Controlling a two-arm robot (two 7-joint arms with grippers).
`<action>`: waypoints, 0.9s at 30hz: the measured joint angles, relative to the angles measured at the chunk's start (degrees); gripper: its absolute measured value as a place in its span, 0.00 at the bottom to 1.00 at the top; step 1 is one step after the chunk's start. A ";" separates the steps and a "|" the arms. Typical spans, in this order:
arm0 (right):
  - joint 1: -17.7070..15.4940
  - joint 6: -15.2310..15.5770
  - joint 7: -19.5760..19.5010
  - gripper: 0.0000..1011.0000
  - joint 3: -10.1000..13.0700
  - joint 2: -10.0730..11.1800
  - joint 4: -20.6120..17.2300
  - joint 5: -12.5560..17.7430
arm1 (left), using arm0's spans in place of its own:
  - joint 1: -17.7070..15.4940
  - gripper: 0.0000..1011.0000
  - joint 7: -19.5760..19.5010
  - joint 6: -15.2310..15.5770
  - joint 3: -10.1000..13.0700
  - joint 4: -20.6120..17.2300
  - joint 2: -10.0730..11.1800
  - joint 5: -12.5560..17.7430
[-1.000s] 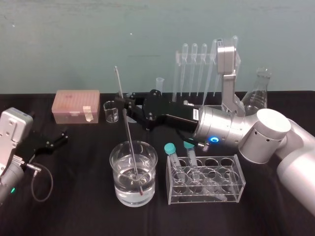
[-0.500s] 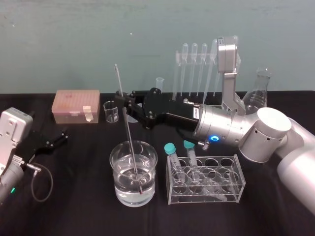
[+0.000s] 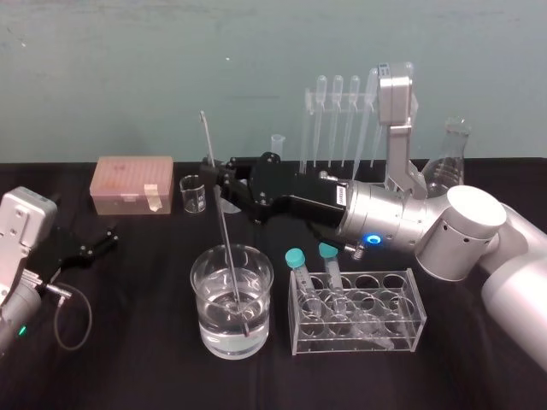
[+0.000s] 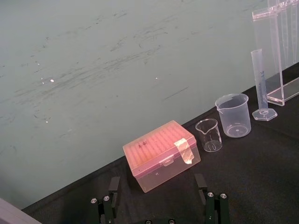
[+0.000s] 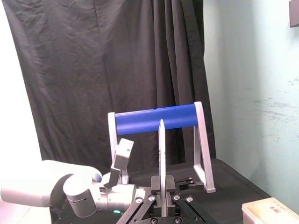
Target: Hold the thermometer with one hand and immerse one end into the beaker, then reinsert it into the test tube rack.
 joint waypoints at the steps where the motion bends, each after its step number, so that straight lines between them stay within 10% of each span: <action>1: 0.03 0.01 0.02 0.06 0.00 -0.01 0.03 0.00 | 0.00 1.00 0.00 0.00 0.00 0.00 0.00 0.00; 27: 0.32 -0.01 0.65 0.06 -0.22 -0.20 0.51 0.11 | 0.00 1.00 0.00 0.00 0.00 0.00 0.00 0.00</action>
